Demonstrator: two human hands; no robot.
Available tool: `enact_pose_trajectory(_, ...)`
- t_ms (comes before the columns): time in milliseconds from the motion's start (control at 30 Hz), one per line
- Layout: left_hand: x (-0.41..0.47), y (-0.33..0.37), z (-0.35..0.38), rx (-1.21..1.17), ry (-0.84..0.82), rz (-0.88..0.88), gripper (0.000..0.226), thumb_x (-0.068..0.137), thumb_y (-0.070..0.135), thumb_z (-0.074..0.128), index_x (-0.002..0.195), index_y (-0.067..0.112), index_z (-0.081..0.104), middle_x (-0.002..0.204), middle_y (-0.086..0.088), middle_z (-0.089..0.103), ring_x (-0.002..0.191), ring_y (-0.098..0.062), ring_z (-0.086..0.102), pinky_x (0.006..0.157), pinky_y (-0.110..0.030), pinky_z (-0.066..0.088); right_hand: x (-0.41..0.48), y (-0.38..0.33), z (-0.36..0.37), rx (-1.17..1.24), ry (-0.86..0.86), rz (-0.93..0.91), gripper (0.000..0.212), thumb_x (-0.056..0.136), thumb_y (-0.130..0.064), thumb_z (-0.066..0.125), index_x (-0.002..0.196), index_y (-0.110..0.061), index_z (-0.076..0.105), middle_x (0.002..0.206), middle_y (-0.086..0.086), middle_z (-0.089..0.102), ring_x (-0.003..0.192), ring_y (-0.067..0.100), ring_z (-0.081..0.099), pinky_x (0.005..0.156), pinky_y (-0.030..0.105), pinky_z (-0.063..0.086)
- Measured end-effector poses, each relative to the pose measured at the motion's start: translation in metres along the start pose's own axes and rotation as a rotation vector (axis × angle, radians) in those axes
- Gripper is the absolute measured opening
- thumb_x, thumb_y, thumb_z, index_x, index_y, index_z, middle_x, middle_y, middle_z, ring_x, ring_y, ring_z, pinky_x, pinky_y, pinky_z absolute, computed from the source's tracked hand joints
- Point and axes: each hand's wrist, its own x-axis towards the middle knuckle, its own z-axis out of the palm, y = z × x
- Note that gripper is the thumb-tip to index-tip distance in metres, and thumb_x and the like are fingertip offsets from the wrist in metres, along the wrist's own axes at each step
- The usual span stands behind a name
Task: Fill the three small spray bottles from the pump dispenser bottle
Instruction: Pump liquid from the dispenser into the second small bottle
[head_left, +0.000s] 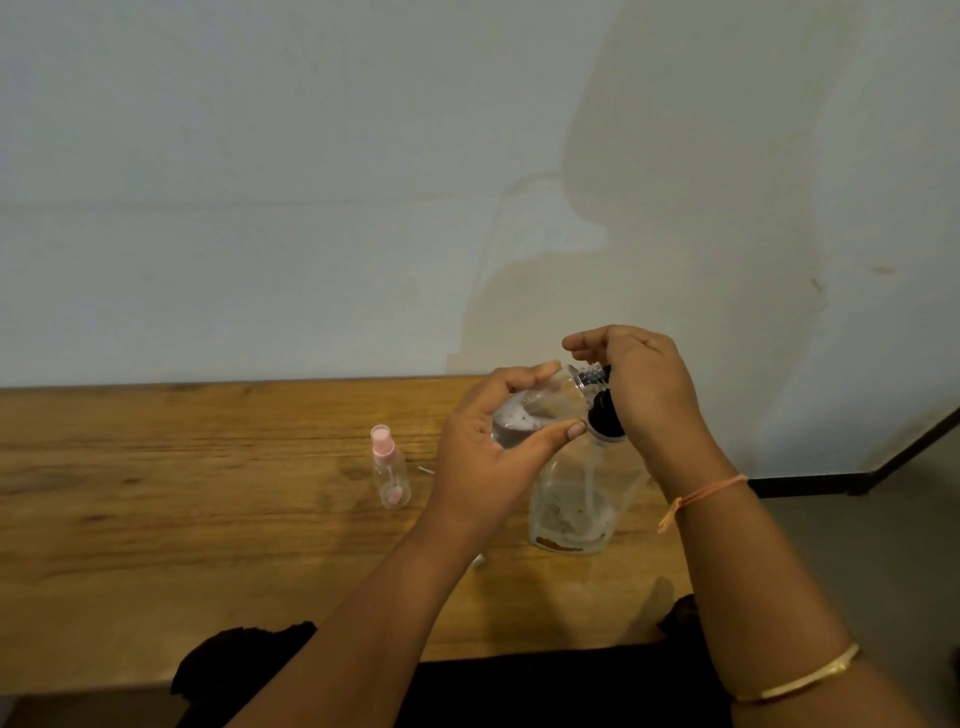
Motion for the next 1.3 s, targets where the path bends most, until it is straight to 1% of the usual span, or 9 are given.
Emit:
enact_pose_trajectory(200,-0.001,-0.006,0.0,-0.027,0.002,-0.035,0.039,0.067,0.006,0.079,0.093,0.028,0.061,0.104,0.017,0.066,0.104,0.005,0.06,0.085,-0.012,0.047,0.0,0.005,0.004,0.003,0.001,0.021,0.037,0.091,-0.008,0.032,0.088,-0.014,0.068,0.101,0.005,0.062,0.102,0.018,0.056,0.079,0.029,0.042)
enact_pose_trajectory(400,0.002,0.002,-0.002,0.031,-0.009,0.023,0.036,0.064,0.023,0.079,0.093,0.035,0.06,0.1,0.034,0.064,0.105,0.007,0.058,0.088,-0.012,0.045,-0.003,-0.002,0.001,0.07,0.022,-0.006,0.039,0.091,-0.006,0.032,0.091,-0.014,0.07,0.107,0.003,0.065,0.104,0.014,0.056,0.087,0.03,0.045)
enact_pose_trajectory(467,0.002,0.002,-0.002,0.05,-0.004,0.048,0.038,0.066,0.018,0.08,0.093,0.035,0.06,0.099,0.036,0.063,0.104,0.008,0.057,0.088,-0.009,0.044,-0.002,-0.004,0.001,0.064,0.015,0.006,0.039,0.09,-0.006,0.032,0.091,-0.014,0.07,0.106,0.003,0.066,0.103,0.014,0.056,0.086,0.029,0.044)
enact_pose_trajectory(633,0.001,-0.005,0.0,0.011,-0.001,0.005,0.04,0.067,0.008,0.08,0.091,0.034,0.06,0.098,0.036,0.063,0.102,0.009,0.058,0.084,-0.007,0.043,-0.001,0.001,0.003,0.065,-0.017,0.042,0.037,0.092,-0.007,0.033,0.089,-0.011,0.07,0.1,0.008,0.066,0.089,0.013,0.057,0.07,0.023,0.045)
enact_pose_trajectory(833,0.0,-0.008,0.001,-0.004,0.004,-0.019,0.04,0.066,0.011,0.082,0.091,0.034,0.061,0.101,0.033,0.064,0.105,0.006,0.059,0.086,-0.012,0.047,-0.001,0.005,0.004,0.061,-0.022,0.061,0.038,0.091,-0.006,0.032,0.088,-0.011,0.07,0.099,0.009,0.065,0.089,0.016,0.057,0.066,0.022,0.043)
enact_pose_trajectory(933,0.0,-0.003,0.0,0.012,0.002,0.02,0.041,0.066,0.014,0.081,0.093,0.036,0.06,0.102,0.033,0.064,0.105,0.006,0.059,0.086,-0.01,0.045,-0.002,0.001,0.001,0.116,-0.027,0.04,0.038,0.091,-0.006,0.032,0.089,-0.011,0.07,0.096,0.005,0.066,0.093,0.016,0.058,0.072,0.022,0.046)
enact_pose_trajectory(1033,0.001,-0.001,0.0,0.021,-0.005,0.042,0.041,0.067,0.013,0.081,0.093,0.037,0.06,0.101,0.034,0.063,0.104,0.008,0.058,0.086,-0.009,0.044,-0.001,-0.002,-0.001,0.08,-0.014,0.002,0.038,0.091,-0.007,0.032,0.088,-0.016,0.069,0.102,0.004,0.067,0.1,0.015,0.058,0.087,0.031,0.047)
enact_pose_trajectory(1100,0.001,-0.002,-0.001,0.024,-0.001,0.044,0.04,0.067,0.013,0.081,0.091,0.038,0.06,0.101,0.034,0.063,0.104,0.008,0.058,0.087,-0.009,0.044,0.0,-0.003,-0.002,0.053,-0.015,0.005,0.038,0.091,-0.007,0.032,0.087,-0.018,0.068,0.103,0.005,0.067,0.101,0.016,0.058,0.089,0.034,0.047)
enact_pose_trajectory(1300,0.002,-0.008,-0.001,0.03,-0.002,-0.002,0.041,0.065,0.017,0.082,0.092,0.039,0.06,0.103,0.032,0.064,0.107,0.003,0.059,0.092,-0.02,0.048,0.001,0.005,0.003,0.013,-0.016,0.032,0.036,0.091,-0.009,0.032,0.087,-0.016,0.068,0.1,0.008,0.065,0.094,0.018,0.057,0.073,0.028,0.045)
